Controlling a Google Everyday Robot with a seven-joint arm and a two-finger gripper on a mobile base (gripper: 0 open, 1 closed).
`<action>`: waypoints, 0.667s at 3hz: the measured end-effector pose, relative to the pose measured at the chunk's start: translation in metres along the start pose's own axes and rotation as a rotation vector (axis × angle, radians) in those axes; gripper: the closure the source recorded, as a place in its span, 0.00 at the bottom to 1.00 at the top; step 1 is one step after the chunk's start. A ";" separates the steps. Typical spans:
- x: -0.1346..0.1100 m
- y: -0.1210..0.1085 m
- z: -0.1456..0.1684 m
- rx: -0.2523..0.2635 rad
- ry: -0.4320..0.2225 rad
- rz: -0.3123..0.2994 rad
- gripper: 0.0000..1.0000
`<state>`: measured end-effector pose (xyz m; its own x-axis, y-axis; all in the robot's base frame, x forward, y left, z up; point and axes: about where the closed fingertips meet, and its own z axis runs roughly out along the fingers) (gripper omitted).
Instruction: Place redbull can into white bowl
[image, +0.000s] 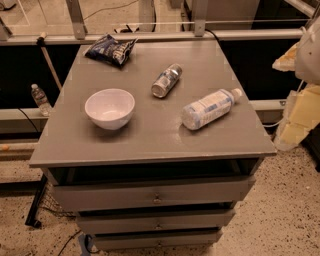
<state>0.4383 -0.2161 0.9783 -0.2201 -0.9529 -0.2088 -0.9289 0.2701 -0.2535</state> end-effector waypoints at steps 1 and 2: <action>0.000 0.000 0.000 0.000 0.000 0.000 0.00; -0.005 -0.009 0.003 0.004 -0.023 -0.015 0.00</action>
Offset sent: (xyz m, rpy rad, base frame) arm 0.0277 0.0065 -0.0037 0.0421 -0.0109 0.0522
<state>0.4489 -0.2130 0.9789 -0.1989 -0.9535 -0.2266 -0.9307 0.2562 -0.2610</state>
